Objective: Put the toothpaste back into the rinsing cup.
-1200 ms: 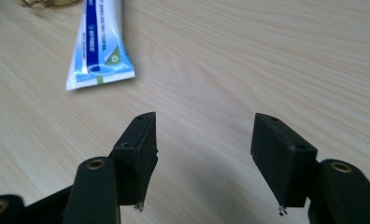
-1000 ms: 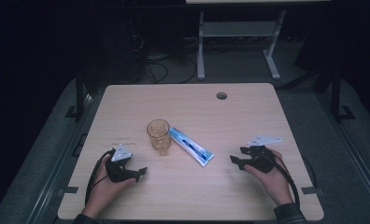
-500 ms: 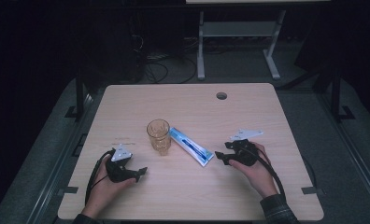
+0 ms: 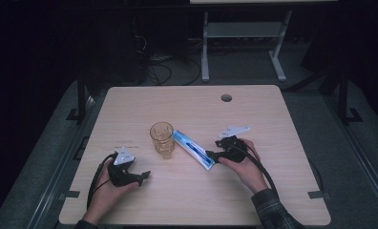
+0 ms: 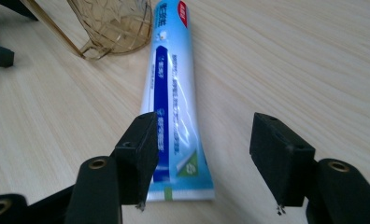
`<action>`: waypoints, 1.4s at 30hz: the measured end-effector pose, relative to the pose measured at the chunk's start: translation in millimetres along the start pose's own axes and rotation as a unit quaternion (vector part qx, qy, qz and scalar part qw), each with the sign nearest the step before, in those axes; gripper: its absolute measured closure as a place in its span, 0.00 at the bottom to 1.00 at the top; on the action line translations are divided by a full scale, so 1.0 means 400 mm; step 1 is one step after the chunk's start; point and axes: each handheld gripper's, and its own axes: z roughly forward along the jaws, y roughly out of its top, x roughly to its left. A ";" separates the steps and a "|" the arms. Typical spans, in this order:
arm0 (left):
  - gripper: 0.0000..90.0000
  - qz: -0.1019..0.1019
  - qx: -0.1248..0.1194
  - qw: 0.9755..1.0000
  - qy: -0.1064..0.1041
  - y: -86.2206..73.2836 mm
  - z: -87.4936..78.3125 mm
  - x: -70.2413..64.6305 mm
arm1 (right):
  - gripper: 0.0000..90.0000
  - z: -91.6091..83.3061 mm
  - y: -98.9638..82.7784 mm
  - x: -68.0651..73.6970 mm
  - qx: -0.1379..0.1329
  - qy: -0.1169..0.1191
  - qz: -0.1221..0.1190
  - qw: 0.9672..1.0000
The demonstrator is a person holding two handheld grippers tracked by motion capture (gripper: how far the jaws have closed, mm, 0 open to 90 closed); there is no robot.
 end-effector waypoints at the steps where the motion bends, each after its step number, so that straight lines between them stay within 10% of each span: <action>1: 0.15 0.000 0.000 1.000 0.000 0.000 0.000 0.000 | 0.46 0.000 0.000 0.000 0.000 0.000 0.000 1.000; 42: 0.15 0.001 0.001 1.000 0.000 0.000 0.000 0.000 | 0.55 0.192 0.051 0.046 0.032 0.017 -0.027 0.999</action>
